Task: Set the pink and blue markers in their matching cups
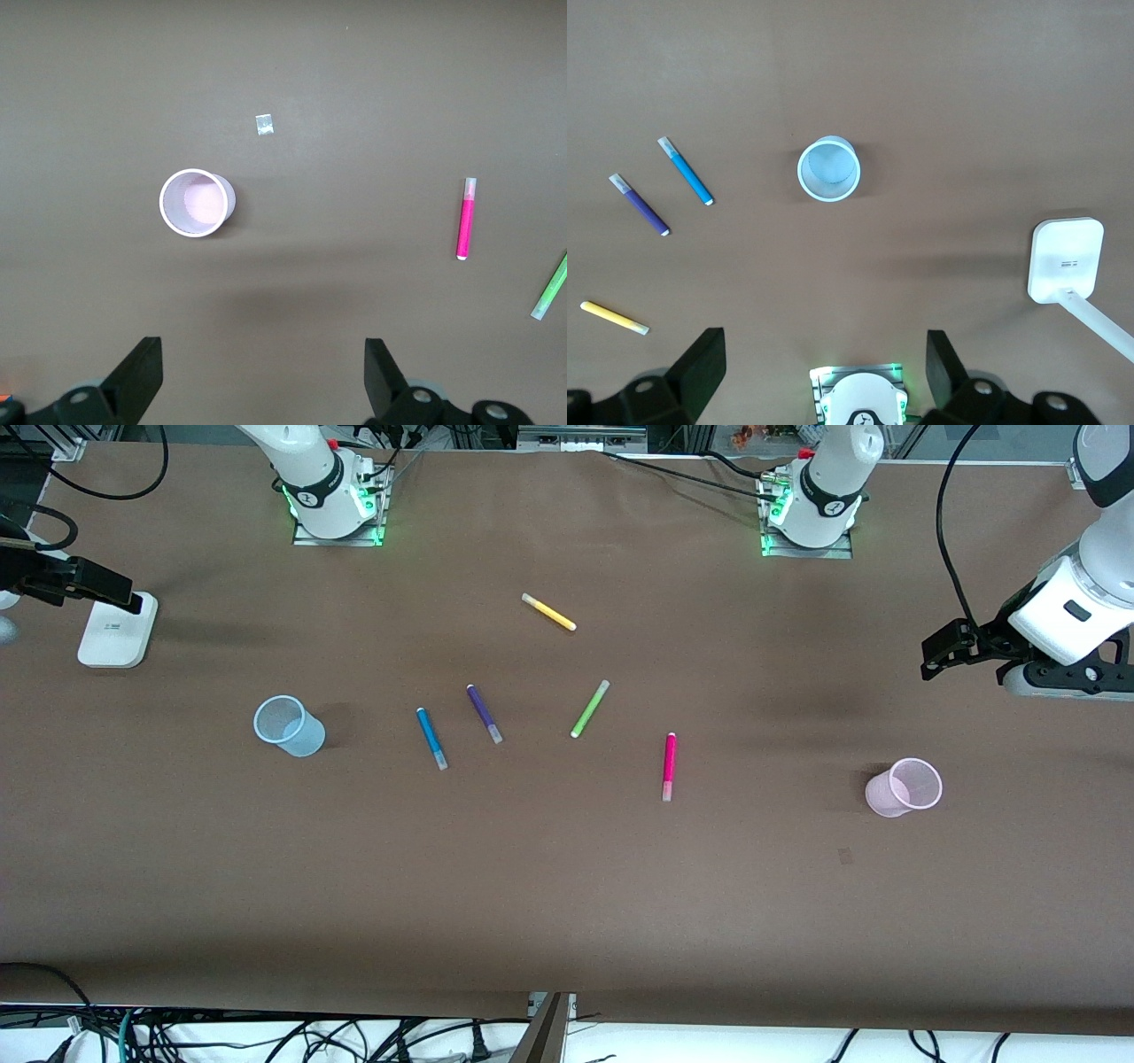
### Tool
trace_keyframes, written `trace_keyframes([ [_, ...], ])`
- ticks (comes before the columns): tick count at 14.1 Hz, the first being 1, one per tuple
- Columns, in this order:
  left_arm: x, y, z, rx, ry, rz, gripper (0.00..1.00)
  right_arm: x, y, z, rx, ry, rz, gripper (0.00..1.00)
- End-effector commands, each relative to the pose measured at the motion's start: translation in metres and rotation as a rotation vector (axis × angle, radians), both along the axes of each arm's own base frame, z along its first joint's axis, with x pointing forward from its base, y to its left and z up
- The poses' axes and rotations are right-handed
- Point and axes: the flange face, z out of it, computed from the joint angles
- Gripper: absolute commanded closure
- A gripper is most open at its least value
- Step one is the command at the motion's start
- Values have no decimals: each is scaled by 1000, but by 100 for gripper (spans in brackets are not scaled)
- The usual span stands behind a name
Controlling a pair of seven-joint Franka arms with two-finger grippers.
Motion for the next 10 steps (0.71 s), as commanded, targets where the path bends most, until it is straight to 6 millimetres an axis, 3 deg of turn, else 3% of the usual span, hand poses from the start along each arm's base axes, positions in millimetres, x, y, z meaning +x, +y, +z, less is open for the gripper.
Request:
trace_keyframes([
  [1,8,0,3,13,-4,-17,0,0,-4,6,-10,4,5,0],
  [6,9,0,1,9,1,-16,0,5,-2,2,-12,1,0,0],
  [10,5,-6,-1,7,31,-24,0,32,4,-48,-25,64,10,0],
])
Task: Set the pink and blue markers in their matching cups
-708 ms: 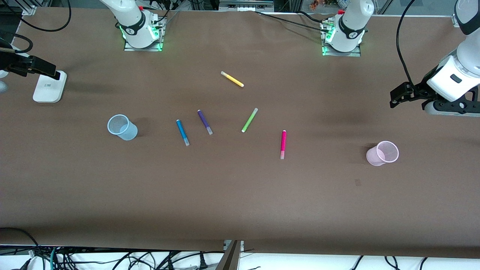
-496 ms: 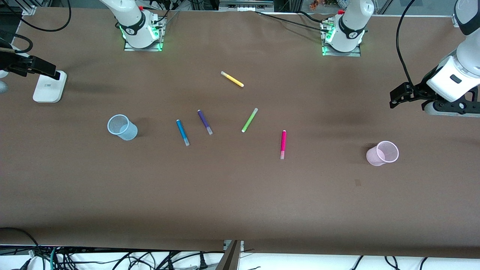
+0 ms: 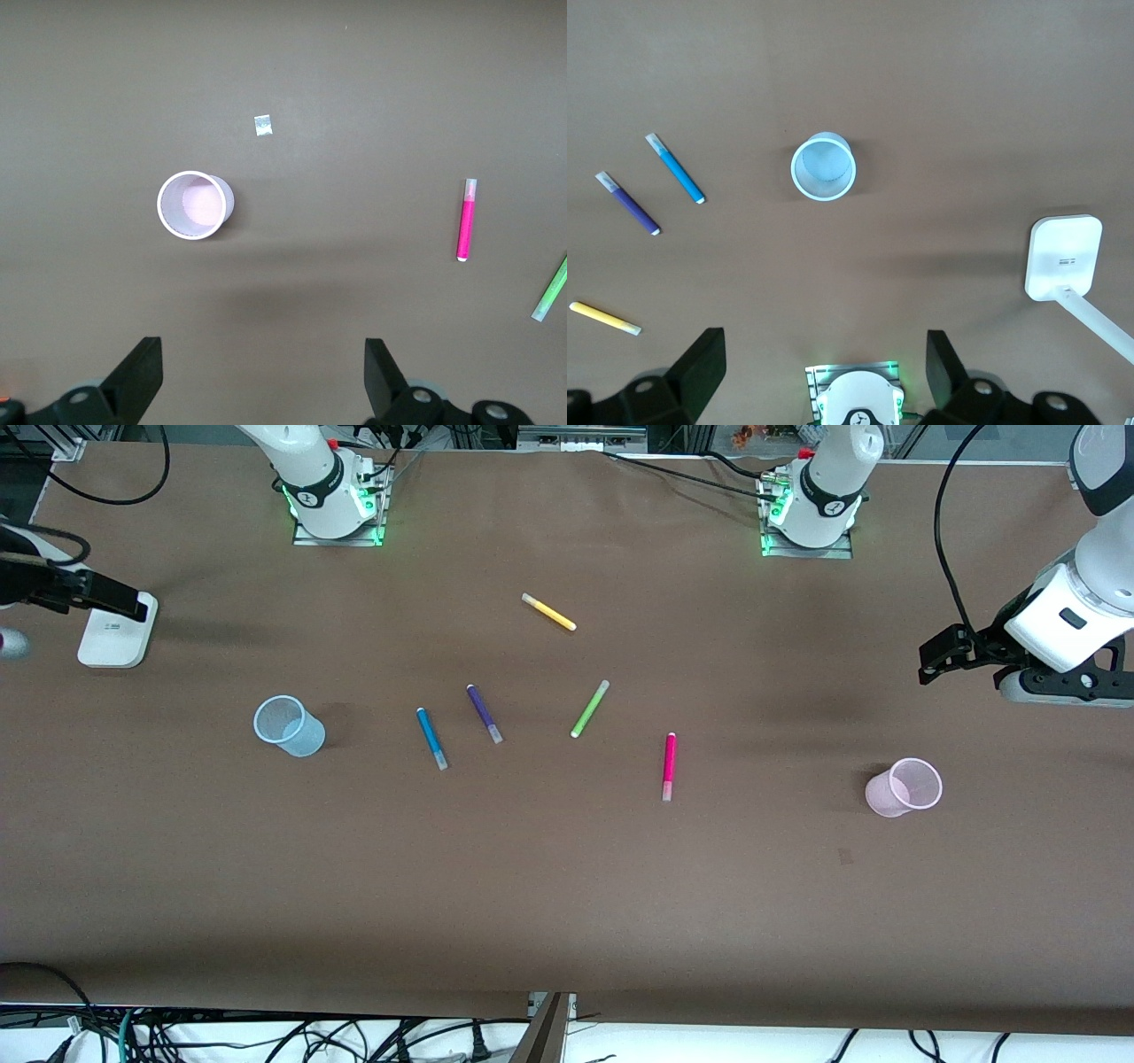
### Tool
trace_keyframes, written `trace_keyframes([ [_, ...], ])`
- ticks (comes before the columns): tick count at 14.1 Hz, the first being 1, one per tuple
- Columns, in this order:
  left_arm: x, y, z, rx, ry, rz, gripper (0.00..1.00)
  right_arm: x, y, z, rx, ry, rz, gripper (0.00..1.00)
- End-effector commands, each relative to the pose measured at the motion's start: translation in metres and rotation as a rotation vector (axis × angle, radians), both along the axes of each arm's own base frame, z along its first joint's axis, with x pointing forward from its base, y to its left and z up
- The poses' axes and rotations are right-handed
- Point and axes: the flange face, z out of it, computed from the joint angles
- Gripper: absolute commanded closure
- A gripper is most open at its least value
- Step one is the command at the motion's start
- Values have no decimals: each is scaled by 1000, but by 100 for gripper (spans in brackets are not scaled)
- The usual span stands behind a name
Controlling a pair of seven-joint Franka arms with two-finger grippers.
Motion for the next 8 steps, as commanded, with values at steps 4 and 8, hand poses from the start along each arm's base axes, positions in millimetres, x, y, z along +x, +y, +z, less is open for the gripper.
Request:
trace_keyframes([
  [4,-2,-35,-3,2,47,-80,0,61,83,-93,-6,5,137,0],
  [8,7,-100,-49,-7,108,-180,0,79,166,-170,-14,13,245,0],
])
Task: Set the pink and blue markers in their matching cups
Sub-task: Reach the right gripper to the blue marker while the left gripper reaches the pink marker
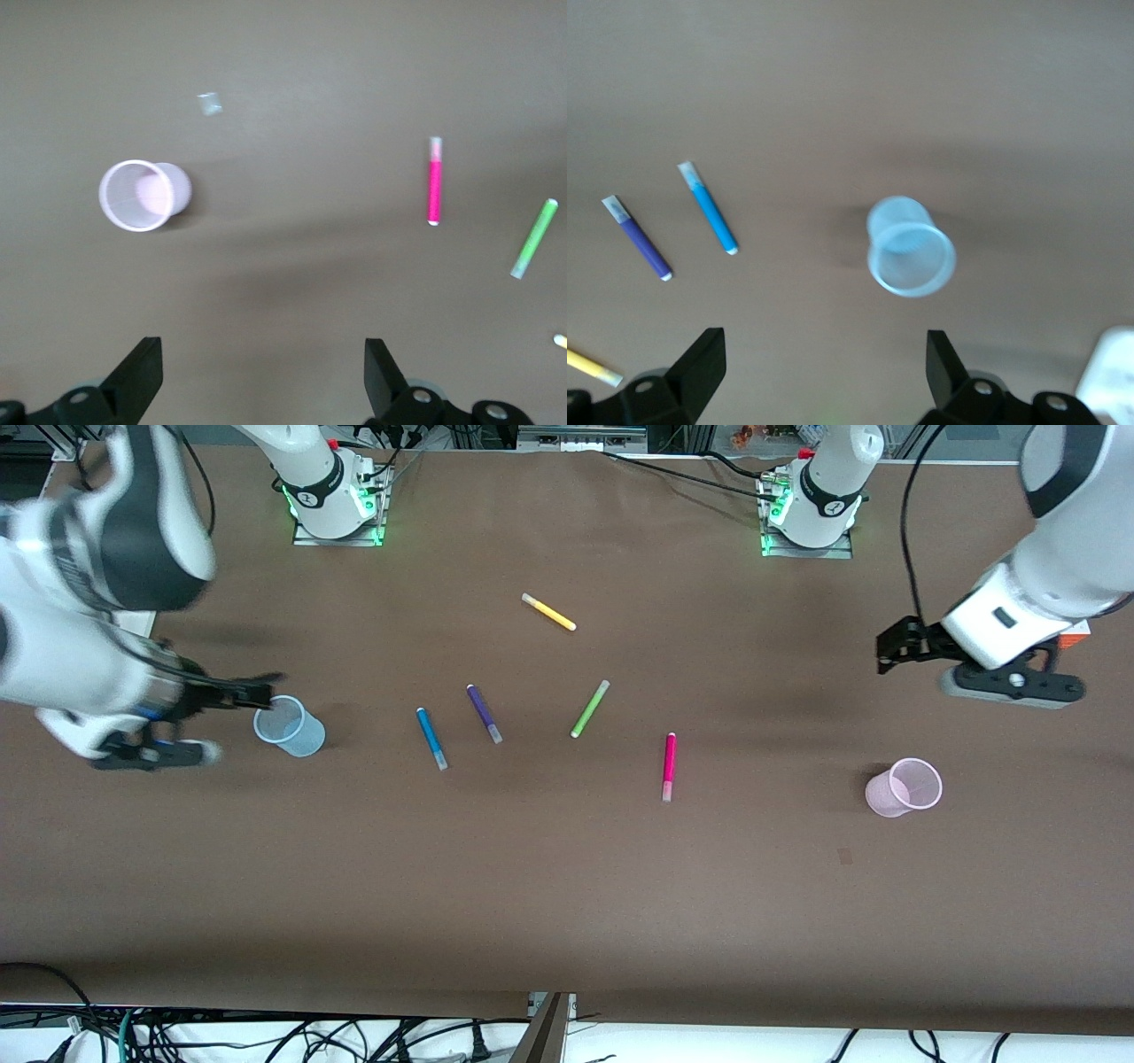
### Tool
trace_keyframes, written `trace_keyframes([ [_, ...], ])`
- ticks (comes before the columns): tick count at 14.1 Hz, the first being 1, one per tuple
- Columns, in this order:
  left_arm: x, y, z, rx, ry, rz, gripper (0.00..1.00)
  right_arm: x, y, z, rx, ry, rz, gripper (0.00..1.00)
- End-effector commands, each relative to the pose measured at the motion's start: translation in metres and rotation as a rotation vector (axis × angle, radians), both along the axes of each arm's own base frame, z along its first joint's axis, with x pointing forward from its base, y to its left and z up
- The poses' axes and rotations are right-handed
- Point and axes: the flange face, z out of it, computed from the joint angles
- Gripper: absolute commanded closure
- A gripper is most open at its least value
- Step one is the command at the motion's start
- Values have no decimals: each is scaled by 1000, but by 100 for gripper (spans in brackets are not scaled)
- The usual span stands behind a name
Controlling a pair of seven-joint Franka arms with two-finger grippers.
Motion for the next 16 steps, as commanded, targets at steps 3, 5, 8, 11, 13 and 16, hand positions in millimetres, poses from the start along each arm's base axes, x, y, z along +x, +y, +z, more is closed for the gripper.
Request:
trace_keyframes([
  [3,33,-62,-79,-36,30,-91,0,12,77,-88,-9,3,105,0],
  [5,46,-90,-118,-54,5,-94,0,8,108,-122,1,-30,144,0],
  [8,55,-143,-169,-74,-50,-52,0,0,131,-168,23,-57,169,0],
  [11,81,-169,-215,-115,-82,-37,0,-14,142,-212,61,-81,160,0],
  [13,91,-175,-245,-127,-85,-33,0,-25,145,-232,69,-111,168,0],
  [16,91,-185,-278,-118,-122,-63,0,-44,152,-256,71,-127,191,0],
])
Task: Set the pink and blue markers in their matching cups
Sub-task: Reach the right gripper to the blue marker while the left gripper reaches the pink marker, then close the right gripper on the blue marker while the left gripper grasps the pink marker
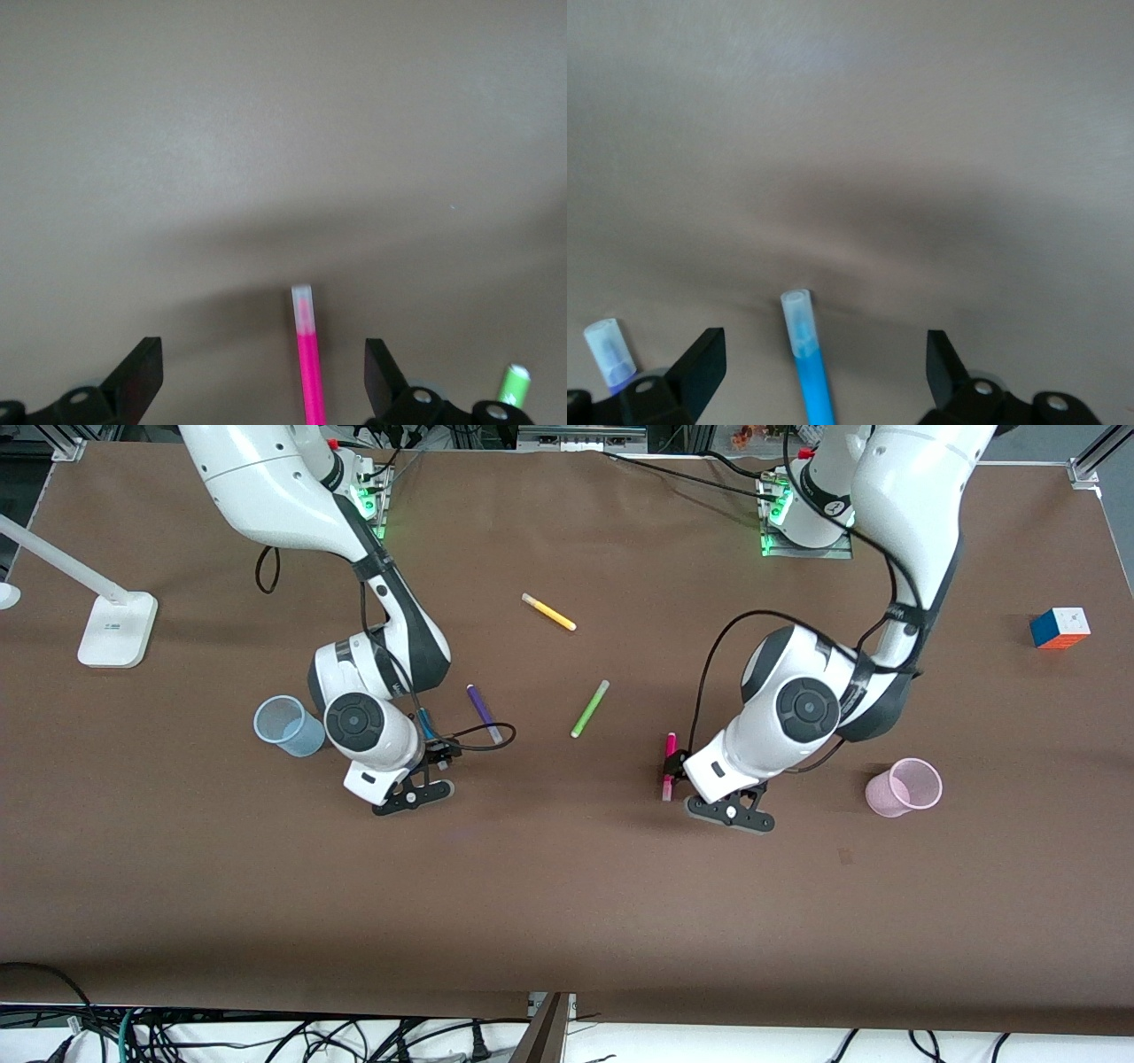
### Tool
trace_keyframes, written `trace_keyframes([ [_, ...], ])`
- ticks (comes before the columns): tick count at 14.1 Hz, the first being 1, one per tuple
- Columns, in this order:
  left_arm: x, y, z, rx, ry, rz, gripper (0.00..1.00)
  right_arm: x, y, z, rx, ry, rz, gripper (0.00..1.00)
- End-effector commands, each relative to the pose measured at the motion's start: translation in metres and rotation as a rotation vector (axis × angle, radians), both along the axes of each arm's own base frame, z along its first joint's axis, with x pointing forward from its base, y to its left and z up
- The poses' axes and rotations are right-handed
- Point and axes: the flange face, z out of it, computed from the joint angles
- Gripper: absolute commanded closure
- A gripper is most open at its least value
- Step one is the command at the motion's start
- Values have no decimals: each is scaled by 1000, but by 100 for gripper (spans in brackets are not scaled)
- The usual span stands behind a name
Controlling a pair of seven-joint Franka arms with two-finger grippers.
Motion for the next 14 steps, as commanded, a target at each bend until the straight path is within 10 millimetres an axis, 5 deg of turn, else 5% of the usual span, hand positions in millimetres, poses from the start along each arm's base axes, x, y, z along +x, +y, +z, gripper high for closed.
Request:
trace_keyframes([
  [1,4,-14,-24,34,-22,-36,0,-19,1,-12,11,-8,-8,0],
  [3,1,-19,-41,45,-29,-57,0,-22,2,-19,16,-21,-3,6],
  [6,-14,-38,-72,52,-17,-96,0,-24,6,-23,27,-35,29,62],
  [8,-17,-42,-89,50,-16,-110,3,-24,5,-26,27,-37,30,70],
  [10,-25,-41,-98,59,4,-119,33,-24,5,-27,26,-37,31,95],
  [13,-29,-39,-105,66,21,-124,78,-23,7,-24,29,-41,39,100],
  [14,-29,-37,-105,68,20,-124,83,-20,7,-16,36,-47,77,100],
])
